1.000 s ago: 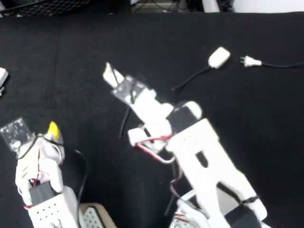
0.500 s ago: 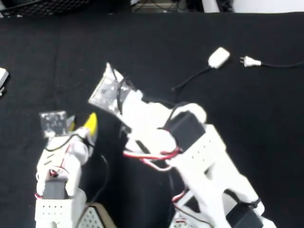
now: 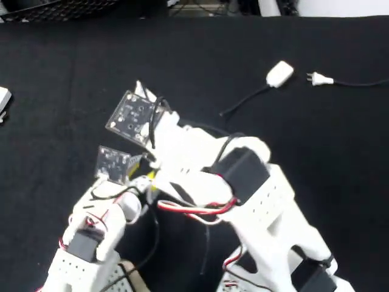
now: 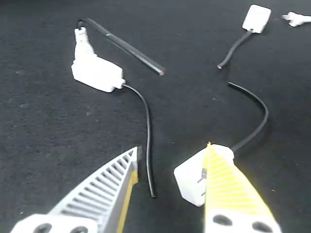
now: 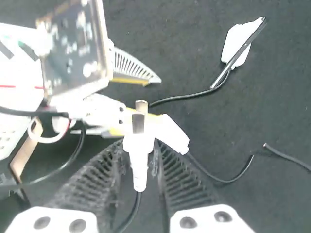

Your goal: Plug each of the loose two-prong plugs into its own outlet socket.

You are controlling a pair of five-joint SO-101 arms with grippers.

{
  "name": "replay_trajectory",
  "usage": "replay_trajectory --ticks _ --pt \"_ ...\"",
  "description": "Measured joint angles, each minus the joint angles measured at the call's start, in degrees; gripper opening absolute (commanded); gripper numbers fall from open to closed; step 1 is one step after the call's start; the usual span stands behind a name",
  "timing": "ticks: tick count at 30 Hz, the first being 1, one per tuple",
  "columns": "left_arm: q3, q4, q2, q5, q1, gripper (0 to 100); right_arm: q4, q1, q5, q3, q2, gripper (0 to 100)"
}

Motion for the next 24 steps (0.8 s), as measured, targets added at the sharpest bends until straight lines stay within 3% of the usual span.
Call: replay_trajectory --ticks 11,24 --pt "0.0 -9.8 0.0 0.0 3.2 22 -14.3 9.4 1.0 14.2 0.1 1.1" --pt "-0.1 -12.0 0.0 0.0 6.8 22 -14.8 10.0 1.0 17.1 0.1 1.1"
